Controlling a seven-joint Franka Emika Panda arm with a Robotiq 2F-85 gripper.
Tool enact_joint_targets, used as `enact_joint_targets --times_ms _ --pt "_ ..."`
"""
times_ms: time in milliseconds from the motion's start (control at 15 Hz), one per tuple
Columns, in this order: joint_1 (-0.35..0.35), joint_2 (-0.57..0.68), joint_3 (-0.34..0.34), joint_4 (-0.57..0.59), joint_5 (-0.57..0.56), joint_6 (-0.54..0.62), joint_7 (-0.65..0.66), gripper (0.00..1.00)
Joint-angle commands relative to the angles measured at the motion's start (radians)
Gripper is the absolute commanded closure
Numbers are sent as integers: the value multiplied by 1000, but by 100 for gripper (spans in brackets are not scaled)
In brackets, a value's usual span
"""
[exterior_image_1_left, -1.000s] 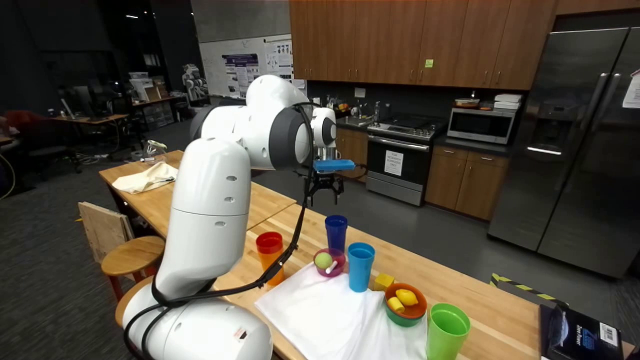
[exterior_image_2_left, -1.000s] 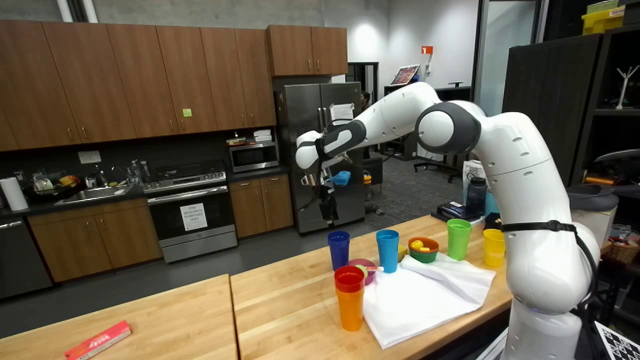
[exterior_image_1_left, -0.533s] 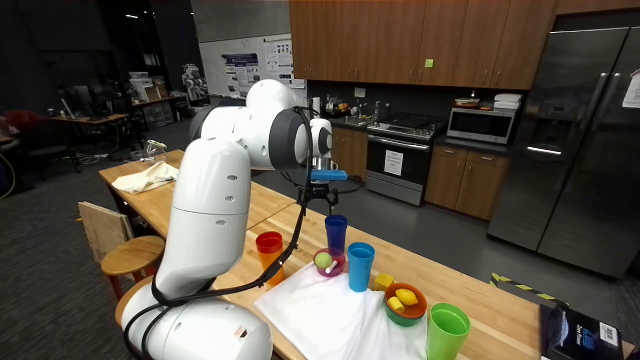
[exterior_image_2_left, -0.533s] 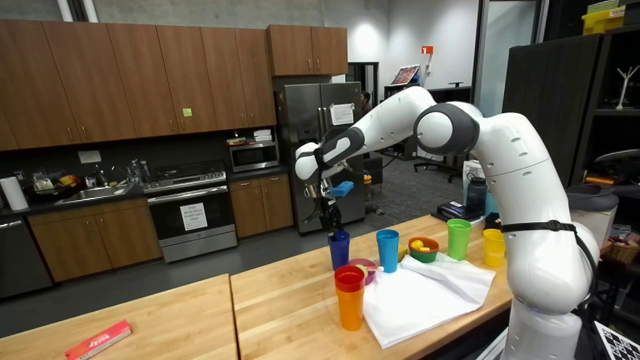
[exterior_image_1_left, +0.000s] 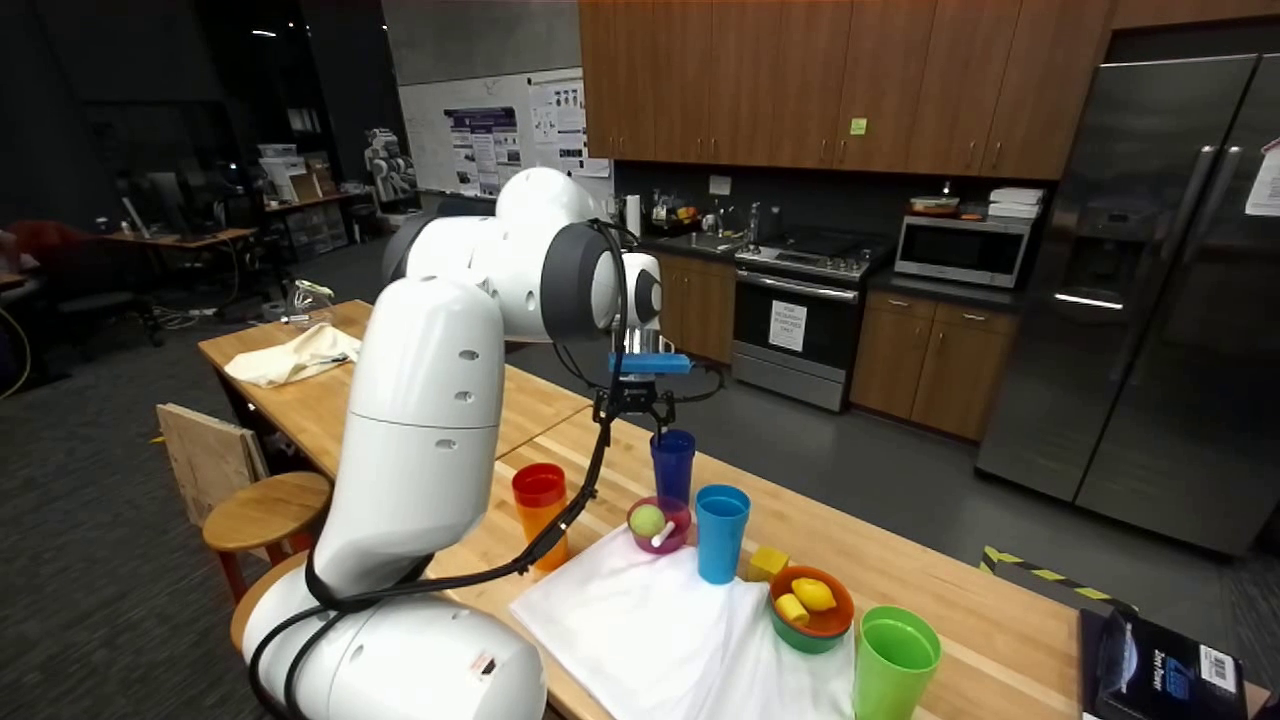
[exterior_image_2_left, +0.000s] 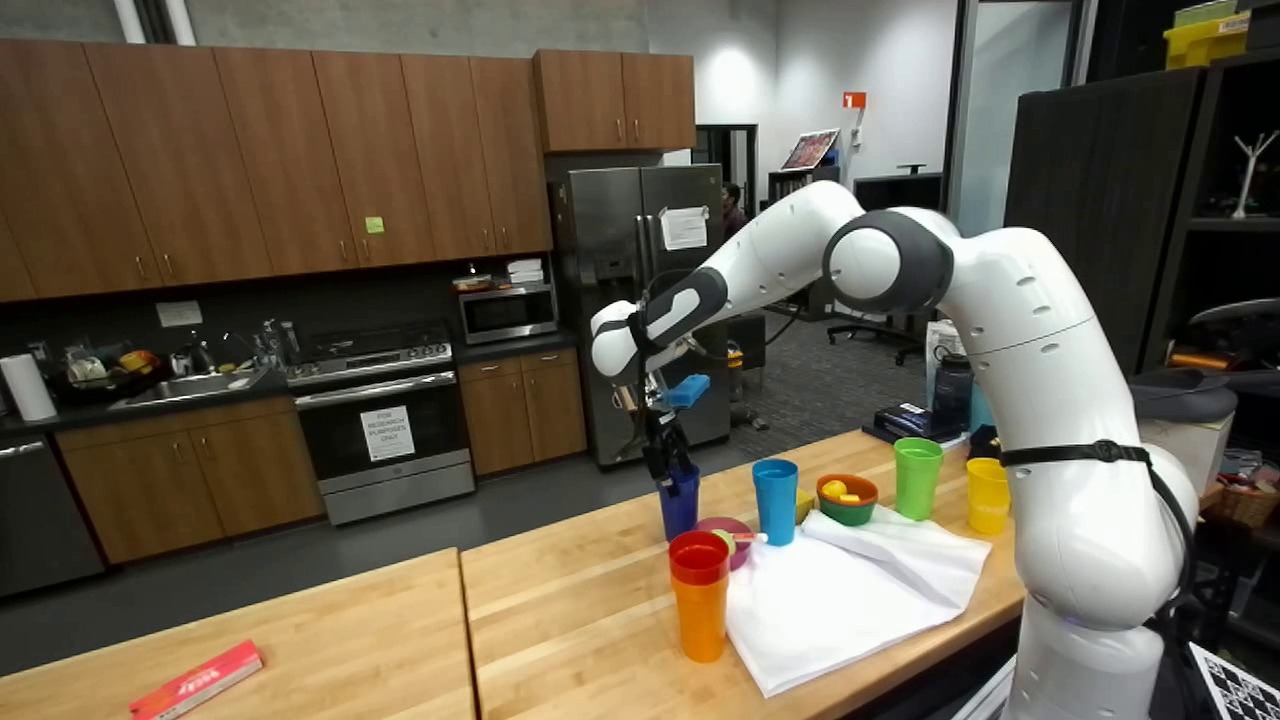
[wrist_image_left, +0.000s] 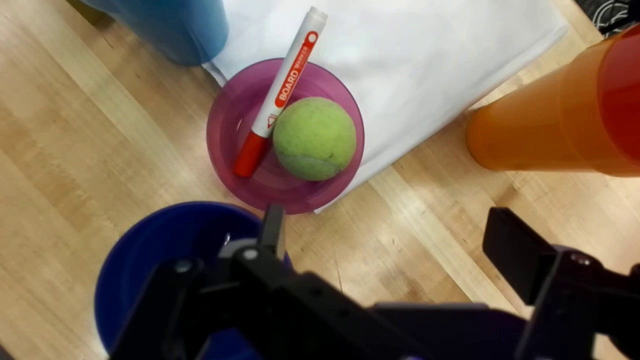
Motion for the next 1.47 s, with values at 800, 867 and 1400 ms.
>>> enact_joint_targets --times_ms 800,867,1400 --pt "10 57 1 25 -38 118 7 0" --pt "12 58 1 24 -41 125 10 0" --pt "13 20 2 -17 -60 176 3 69"
